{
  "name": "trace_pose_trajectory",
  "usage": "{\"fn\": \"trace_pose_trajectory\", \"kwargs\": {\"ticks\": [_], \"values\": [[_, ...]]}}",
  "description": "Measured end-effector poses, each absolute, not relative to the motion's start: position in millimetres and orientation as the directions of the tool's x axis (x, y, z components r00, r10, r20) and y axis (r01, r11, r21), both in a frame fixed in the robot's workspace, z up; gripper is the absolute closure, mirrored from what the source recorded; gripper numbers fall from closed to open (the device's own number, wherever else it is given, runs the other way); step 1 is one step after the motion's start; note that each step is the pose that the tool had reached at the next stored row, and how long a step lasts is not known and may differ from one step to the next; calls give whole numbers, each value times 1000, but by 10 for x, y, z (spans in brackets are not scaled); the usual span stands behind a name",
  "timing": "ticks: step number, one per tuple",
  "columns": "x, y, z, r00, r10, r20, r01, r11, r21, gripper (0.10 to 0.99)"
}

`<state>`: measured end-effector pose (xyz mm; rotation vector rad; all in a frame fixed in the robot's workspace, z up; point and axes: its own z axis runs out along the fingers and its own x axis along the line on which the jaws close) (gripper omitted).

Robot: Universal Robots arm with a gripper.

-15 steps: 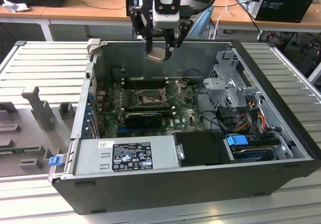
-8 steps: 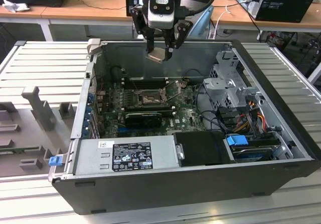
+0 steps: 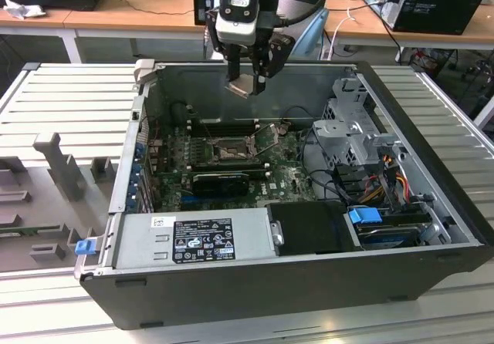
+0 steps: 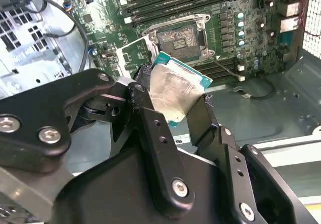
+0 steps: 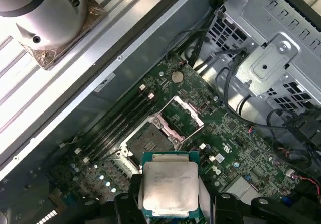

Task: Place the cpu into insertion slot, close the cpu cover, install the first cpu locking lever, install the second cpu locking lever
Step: 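Place the cpu into insertion slot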

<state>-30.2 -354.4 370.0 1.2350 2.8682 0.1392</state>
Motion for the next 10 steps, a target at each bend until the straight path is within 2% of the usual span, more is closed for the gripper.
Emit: {"fn": "trace_pose_trajectory", "kwargs": {"ticks": [10], "values": [[-303, -3544, 3636, -594, 804, 45, 805, 592, 50, 557]]}}
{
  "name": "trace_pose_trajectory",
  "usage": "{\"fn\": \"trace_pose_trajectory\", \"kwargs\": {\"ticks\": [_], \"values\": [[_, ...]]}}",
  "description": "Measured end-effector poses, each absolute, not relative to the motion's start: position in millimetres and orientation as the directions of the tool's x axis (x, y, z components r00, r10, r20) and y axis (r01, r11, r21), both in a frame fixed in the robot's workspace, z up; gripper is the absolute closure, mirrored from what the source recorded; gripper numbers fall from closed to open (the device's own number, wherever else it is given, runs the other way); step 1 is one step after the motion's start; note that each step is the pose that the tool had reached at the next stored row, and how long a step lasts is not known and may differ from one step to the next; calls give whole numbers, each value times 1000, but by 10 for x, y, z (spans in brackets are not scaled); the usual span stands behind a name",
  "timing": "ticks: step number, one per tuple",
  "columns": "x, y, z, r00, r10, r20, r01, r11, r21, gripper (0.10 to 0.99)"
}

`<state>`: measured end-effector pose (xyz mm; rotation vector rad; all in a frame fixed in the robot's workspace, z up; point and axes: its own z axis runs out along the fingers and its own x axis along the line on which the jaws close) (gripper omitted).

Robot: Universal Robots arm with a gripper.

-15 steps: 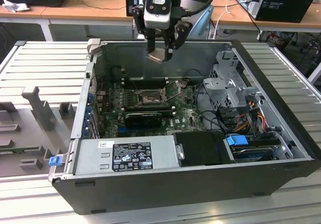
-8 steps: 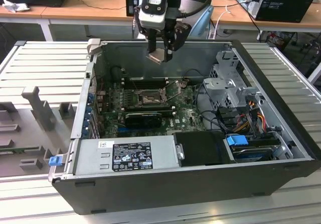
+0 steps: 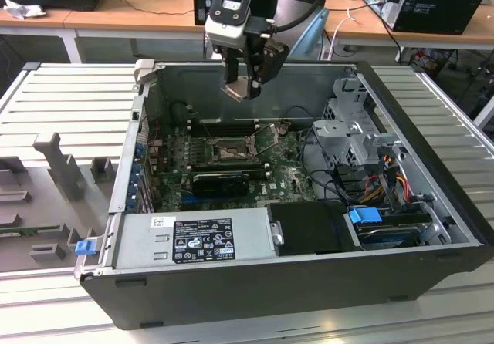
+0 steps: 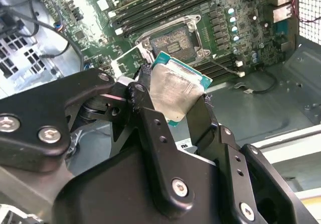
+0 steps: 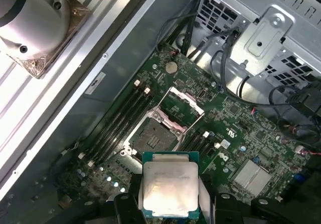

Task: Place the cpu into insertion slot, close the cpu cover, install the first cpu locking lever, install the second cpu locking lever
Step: 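Place the cpu into insertion slot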

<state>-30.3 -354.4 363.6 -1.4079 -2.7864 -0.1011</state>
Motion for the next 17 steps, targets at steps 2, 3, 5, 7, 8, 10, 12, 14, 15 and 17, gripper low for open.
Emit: {"fn": "trace_pose_trajectory", "kwargs": {"ticks": [2, 3, 5, 7, 8, 10, 12, 14, 15, 17], "values": [[-302, -3544, 3617, -572, 819, 46, 820, 570, 47, 557], [-302, -3544, 3608, -560, 827, 47, 828, 558, 46, 557], [-301, -3544, 3590, -533, 845, 47, 846, 532, 45, 557], [-302, -3544, 3576, -508, 860, 47, 861, 506, 44, 557], [-302, -3544, 3569, -495, 868, 47, 869, 493, 44, 557], [-302, -3544, 3555, -464, 885, 46, 886, 462, 44, 557], [-302, -3544, 3538, -428, 902, 46, 903, 426, 44, 557], [-302, -3544, 3521, -394, 918, 46, 919, 392, 44, 557], [-302, -3544, 3508, -370, 928, 46, 929, 368, 43, 557], [-302, -3544, 3494, -344, 938, 46, 939, 342, 43, 557]]}}
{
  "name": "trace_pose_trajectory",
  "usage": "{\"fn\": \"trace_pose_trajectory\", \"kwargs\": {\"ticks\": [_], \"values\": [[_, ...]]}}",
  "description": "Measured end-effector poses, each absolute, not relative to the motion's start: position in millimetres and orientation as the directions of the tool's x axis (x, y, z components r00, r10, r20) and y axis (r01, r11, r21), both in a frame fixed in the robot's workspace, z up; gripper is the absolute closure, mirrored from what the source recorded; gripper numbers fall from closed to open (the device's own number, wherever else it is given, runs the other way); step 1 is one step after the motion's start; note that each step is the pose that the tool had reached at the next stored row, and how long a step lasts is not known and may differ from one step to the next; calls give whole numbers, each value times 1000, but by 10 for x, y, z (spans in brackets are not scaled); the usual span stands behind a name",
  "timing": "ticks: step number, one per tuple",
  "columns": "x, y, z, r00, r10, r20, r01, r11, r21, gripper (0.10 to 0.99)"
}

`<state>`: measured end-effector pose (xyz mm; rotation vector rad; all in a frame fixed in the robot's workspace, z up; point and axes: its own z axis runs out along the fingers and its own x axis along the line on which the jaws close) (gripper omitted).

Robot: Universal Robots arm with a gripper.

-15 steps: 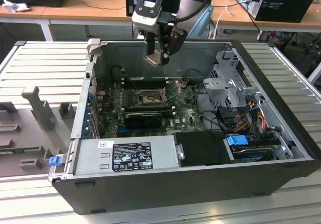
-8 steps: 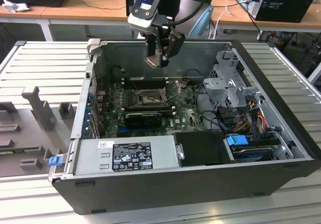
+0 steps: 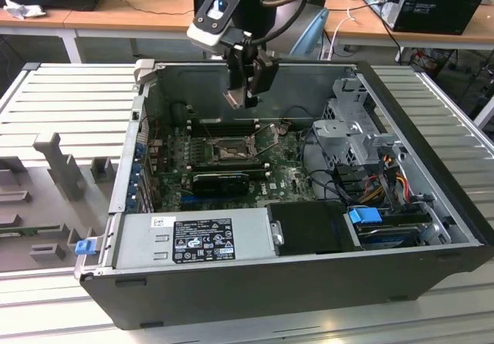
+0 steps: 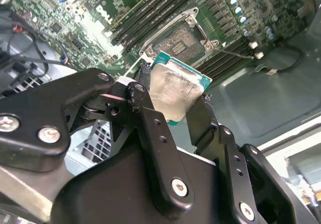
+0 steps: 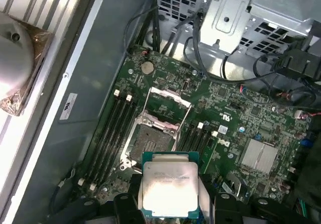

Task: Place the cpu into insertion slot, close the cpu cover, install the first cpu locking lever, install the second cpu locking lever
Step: 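Place the cpu into insertion slot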

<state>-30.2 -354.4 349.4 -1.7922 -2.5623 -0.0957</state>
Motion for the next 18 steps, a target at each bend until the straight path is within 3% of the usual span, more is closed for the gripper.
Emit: {"fn": "trace_pose_trajectory", "kwargs": {"ticks": [18], "values": [[-302, -3544, 3235, 44, 998, 46, 998, -45, 34, 557]]}}
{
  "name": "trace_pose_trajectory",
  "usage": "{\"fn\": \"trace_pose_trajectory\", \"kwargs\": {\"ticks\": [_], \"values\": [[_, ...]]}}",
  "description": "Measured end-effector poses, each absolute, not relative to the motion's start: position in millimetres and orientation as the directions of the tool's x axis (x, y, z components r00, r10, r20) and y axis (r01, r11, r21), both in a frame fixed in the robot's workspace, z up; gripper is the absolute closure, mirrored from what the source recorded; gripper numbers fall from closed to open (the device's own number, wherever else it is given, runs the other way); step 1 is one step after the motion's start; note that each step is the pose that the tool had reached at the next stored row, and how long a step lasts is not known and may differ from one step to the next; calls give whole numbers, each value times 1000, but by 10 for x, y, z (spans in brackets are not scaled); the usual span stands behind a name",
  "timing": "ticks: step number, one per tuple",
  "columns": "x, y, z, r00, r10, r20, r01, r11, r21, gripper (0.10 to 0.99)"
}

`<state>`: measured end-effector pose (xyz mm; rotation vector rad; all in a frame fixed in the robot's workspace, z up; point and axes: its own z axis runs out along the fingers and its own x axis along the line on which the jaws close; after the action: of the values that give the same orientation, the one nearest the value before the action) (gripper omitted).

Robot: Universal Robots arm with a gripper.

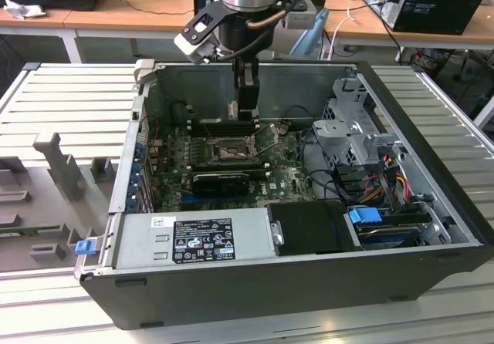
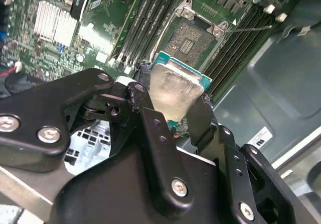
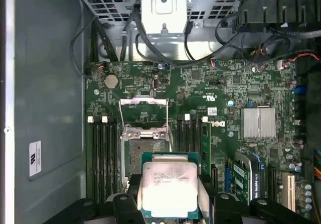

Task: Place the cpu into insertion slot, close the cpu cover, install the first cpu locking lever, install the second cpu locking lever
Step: 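Place the cpu into insertion slot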

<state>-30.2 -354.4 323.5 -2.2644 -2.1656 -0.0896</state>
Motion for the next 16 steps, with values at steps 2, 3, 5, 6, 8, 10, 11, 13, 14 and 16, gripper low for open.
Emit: {"fn": "trace_pose_trajectory", "kwargs": {"ticks": [2, 3, 5, 6, 8, 10, 11, 13, 14, 16], "values": [[-305, -3544, 3192, 59, 997, 46, 998, -60, 34, 557], [-306, -3544, 3172, 60, 997, 46, 998, -62, 34, 557], [-311, -3545, 3118, 60, 997, 46, 998, -62, 34, 557], [-315, -3545, 3101, 59, 997, 47, 998, -61, 34, 557], [-318, -3545, 3056, 44, 998, 50, 998, -46, 34, 557], [-320, -3545, 3007, -28, 998, 51, 999, 26, 34, 557], [-327, -3545, 2975, -37, 998, 51, 999, 36, 34, 557], [-327, -3529, 2903, -38, 998, 51, 999, 36, 34, 557], [-327, -3528, 2867, -38, 998, 51, 999, 36, 34, 557], [-328, -3527, 2824, -38, 998, 51, 999, 36, 34, 557]]}}
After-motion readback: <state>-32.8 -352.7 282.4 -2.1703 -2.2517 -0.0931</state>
